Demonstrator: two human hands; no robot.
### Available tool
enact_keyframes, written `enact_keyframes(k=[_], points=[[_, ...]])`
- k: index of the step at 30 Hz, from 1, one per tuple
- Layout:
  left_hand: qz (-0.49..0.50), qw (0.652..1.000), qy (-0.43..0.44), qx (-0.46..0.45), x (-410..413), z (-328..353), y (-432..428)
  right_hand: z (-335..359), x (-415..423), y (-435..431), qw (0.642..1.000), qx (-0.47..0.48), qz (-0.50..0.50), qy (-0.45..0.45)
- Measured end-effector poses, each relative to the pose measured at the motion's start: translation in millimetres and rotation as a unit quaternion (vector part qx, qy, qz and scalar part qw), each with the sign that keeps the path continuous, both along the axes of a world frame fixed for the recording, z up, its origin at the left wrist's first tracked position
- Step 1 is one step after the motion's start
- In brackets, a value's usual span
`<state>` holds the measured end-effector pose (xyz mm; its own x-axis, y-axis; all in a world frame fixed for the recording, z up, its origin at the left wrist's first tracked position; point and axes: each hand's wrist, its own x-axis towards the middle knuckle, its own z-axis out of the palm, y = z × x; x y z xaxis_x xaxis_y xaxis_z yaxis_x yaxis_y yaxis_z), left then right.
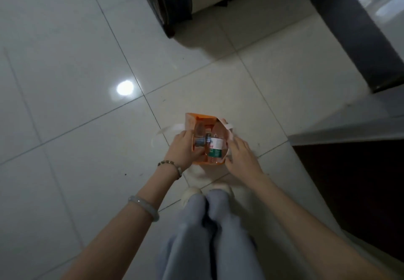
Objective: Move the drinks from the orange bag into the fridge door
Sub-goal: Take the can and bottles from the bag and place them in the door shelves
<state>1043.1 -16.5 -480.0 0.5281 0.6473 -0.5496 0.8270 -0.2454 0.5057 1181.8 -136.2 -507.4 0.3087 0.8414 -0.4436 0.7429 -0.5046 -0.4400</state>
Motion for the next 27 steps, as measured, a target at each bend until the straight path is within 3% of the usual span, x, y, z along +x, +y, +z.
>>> enact_keyframes(k=[5,8,11,14,17,21,25,27], points=[[0.056,0.995,-0.003,-0.077,19.2,-142.8,1.4,-133.2,-8.7,42.6,0.999,-0.025,-0.012,0.030],[0.086,0.995,-0.012,-0.042,28.0,-209.0,2.6,-203.3,-7.2,60.2,0.997,-0.062,-0.045,0.007],[0.102,0.994,0.035,-0.033,34.2,-256.7,9.2,-249.3,0.4,73.7,0.990,-0.103,-0.092,-0.020],[0.126,0.983,0.085,-0.103,46.5,-296.8,13.0,-279.0,8.4,81.3,0.975,-0.152,-0.161,-0.010],[0.193,0.970,0.095,-0.112,58.3,-326.1,15.0,-302.3,7.3,81.5,0.958,-0.169,-0.229,0.025],[0.230,0.963,0.096,-0.106,63.7,-349.3,11.2,-313.2,5.1,79.0,0.946,-0.164,-0.277,0.043],[0.292,0.953,0.032,-0.076,60.5,-366.6,4.9,-316.7,3.4,79.7,0.942,-0.142,-0.292,0.082],[0.258,0.965,0.026,-0.039,59.4,-376.8,-0.6,-312.7,5.0,80.7,0.943,-0.148,-0.288,0.076]])
